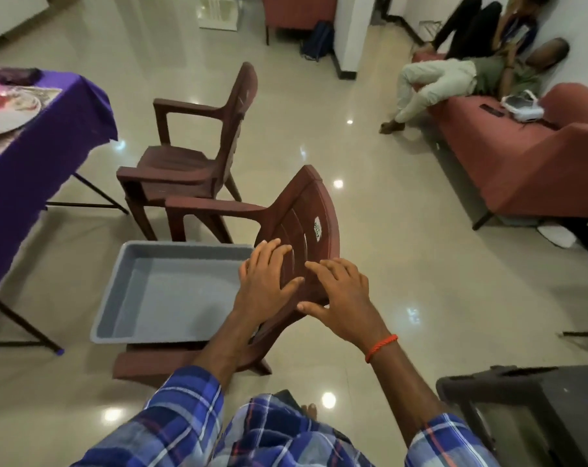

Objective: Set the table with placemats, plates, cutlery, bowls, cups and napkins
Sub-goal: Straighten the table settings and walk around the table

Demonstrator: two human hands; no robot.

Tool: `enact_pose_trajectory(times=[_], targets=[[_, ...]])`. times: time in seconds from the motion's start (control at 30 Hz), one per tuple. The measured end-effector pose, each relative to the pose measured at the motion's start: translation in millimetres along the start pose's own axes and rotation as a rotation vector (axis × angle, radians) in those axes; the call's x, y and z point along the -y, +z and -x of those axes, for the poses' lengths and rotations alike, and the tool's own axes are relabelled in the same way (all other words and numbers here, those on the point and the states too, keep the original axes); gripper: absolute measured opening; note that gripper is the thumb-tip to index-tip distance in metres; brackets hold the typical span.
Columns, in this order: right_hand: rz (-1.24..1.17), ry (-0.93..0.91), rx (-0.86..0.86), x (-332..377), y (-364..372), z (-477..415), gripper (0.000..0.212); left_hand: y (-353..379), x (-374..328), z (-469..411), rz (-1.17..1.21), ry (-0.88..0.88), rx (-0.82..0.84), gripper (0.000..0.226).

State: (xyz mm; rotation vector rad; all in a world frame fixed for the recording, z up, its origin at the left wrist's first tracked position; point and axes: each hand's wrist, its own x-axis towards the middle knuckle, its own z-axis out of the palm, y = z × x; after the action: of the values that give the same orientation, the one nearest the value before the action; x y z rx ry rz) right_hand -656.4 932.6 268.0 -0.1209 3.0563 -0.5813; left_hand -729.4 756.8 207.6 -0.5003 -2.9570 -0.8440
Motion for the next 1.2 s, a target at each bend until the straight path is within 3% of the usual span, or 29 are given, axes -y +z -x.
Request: enact_pose_trajectory(times=[0.13, 0.3, 0.6, 0.83, 1.2], targets=[[0.036, -0.091, 0.074, -47.4, -34.1, -13.5, 0.078, 8.2, -28.7, -28.4, 0.022, -0.088, -0.021, 0.069], [0.038, -0.106, 0.021, -91.4, -60.8, -43.3, 0.078, 0.5, -46.8, -50.1, -0.031, -0.129, -0.03, 0.069], [-0.008, -0.301, 0.108, -125.0, -68.3, -101.7, 0.078, 21.2, -69.1, -60.9, -0.104, -0.304, -0.123, 0.068], [-0.09, -0.562, 0.206, -162.2, -85.8, -155.3, 0.074, 43.4, -103.0, -76.5, -0.167, -0.525, -0.216, 0.068], [-0.103, -0.741, 0.336, -188.2, -92.8, -221.0, 0.072, 77.2, -160.0, -69.4, -0.201, -0.797, -0.338, 0.078]])
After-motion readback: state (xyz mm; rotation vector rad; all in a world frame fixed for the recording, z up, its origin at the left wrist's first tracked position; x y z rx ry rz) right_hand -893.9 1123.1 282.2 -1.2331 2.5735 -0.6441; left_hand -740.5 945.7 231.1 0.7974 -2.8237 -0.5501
